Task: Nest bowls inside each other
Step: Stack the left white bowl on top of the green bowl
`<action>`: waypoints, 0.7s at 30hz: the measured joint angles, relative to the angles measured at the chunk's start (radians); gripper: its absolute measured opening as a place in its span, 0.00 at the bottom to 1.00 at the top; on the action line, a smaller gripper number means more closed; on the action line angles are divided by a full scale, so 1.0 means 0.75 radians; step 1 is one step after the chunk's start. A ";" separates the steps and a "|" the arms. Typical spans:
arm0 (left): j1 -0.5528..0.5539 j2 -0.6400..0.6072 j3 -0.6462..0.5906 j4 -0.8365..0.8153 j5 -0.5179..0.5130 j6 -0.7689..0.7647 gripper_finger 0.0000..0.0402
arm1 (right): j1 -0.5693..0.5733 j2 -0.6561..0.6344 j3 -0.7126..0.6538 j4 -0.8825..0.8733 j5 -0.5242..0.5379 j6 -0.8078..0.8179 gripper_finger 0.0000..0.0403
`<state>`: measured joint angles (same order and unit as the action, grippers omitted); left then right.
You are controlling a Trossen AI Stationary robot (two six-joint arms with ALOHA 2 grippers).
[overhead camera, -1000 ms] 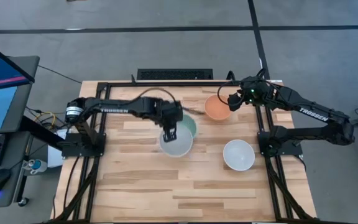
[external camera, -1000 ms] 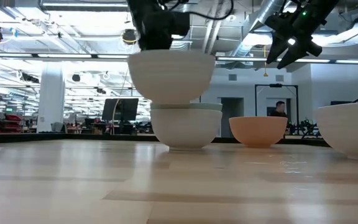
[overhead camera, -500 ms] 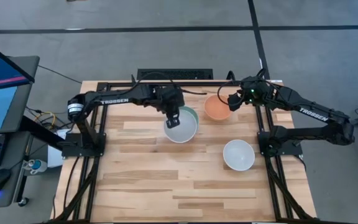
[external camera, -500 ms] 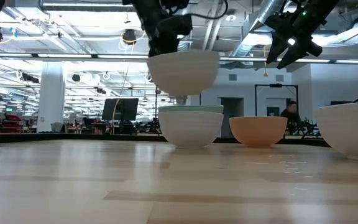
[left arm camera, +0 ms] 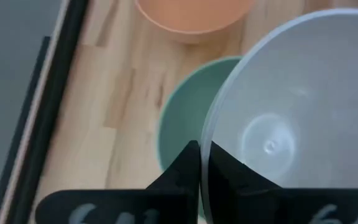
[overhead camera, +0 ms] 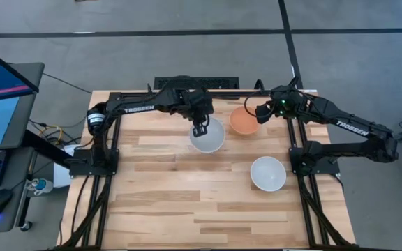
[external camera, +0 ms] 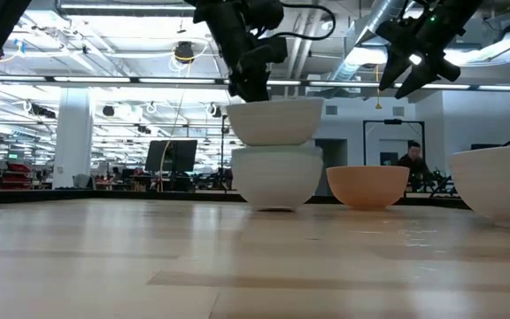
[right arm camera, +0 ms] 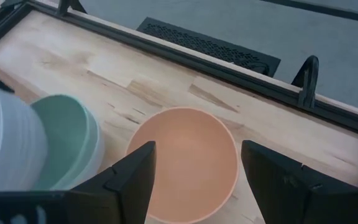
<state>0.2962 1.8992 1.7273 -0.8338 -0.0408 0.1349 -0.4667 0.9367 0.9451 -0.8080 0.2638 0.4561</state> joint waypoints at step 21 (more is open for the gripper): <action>0.048 0.078 -0.019 0.102 0.042 0.044 0.00 | 0.001 0.000 0.000 -0.001 0.000 0.026 0.65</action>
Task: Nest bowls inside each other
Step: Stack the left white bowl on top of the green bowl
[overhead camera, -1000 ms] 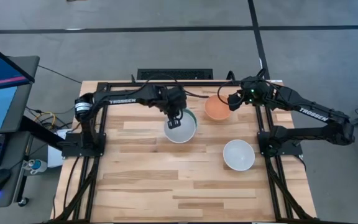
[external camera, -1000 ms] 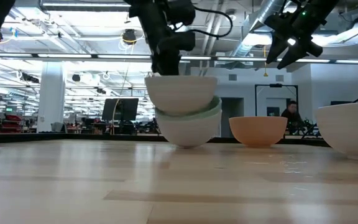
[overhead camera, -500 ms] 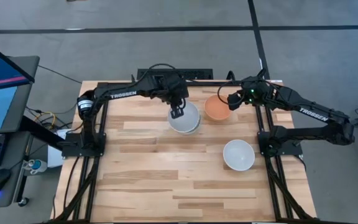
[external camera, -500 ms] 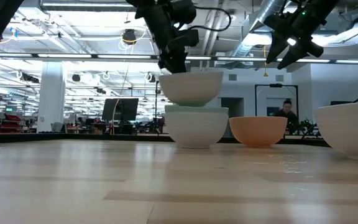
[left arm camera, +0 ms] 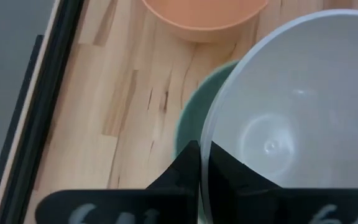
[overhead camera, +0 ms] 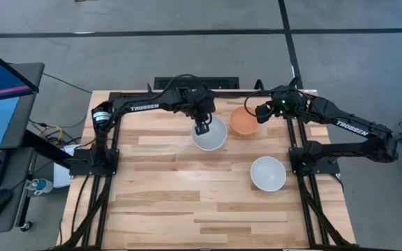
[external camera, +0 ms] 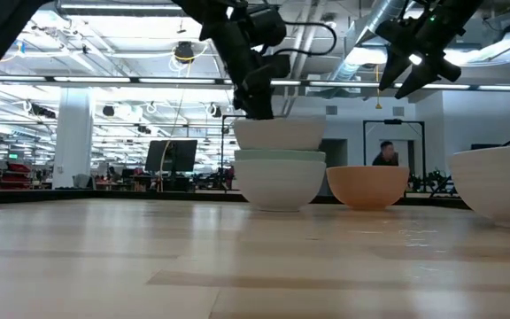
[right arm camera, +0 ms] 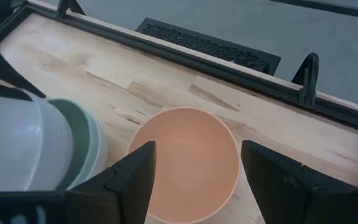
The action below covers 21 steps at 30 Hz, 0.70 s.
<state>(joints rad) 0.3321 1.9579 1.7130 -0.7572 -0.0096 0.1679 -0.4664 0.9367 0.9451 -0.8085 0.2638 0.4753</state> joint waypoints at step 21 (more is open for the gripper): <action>0.044 0.012 0.000 -0.103 0.107 -0.036 0.00 | 0.002 0.001 -0.001 0.001 -0.001 0.029 0.65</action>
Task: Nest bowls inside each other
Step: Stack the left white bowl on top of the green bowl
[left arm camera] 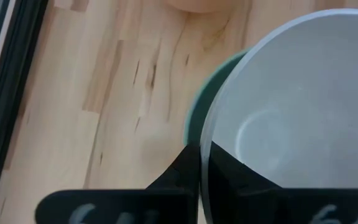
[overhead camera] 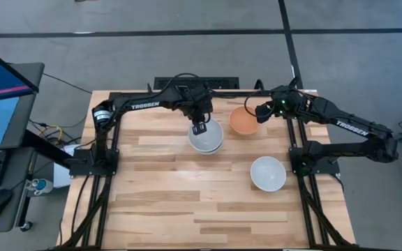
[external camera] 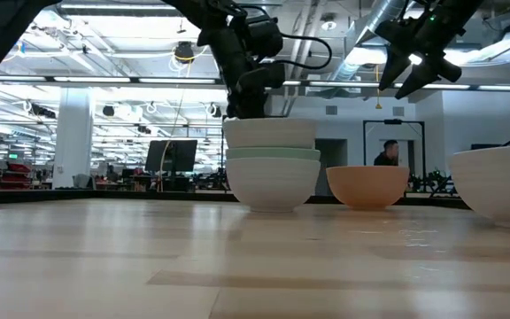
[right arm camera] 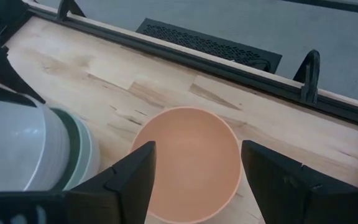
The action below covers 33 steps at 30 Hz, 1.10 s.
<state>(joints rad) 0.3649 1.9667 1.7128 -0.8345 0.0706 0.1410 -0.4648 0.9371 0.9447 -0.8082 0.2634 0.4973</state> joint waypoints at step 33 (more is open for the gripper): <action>-0.067 0.047 0.020 0.040 -0.071 -0.027 0.30 | -0.001 0.000 0.000 -0.002 0.000 -0.005 0.65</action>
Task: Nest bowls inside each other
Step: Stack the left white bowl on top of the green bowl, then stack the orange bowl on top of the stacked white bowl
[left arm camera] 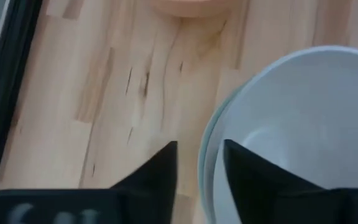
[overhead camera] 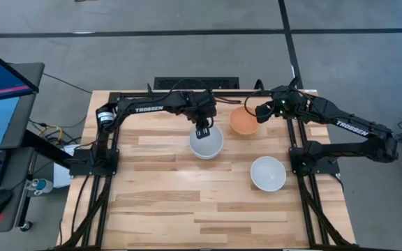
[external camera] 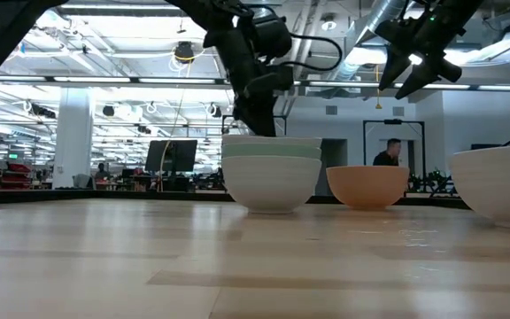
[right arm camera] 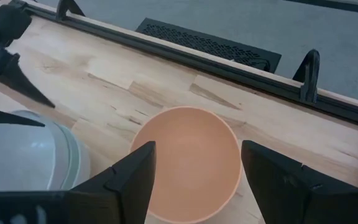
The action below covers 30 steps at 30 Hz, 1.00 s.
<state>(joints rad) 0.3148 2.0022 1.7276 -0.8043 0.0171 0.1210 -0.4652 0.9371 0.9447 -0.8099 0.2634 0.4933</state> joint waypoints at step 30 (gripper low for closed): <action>-0.084 -0.009 0.351 -0.379 -0.119 -0.047 0.48 | -0.181 0.456 -0.002 -0.173 -0.142 -0.031 0.64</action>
<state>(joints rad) 0.2520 1.9953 1.9911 -1.0888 -0.0720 0.0860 -0.6010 1.2789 0.9436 -0.9394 0.1571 0.4700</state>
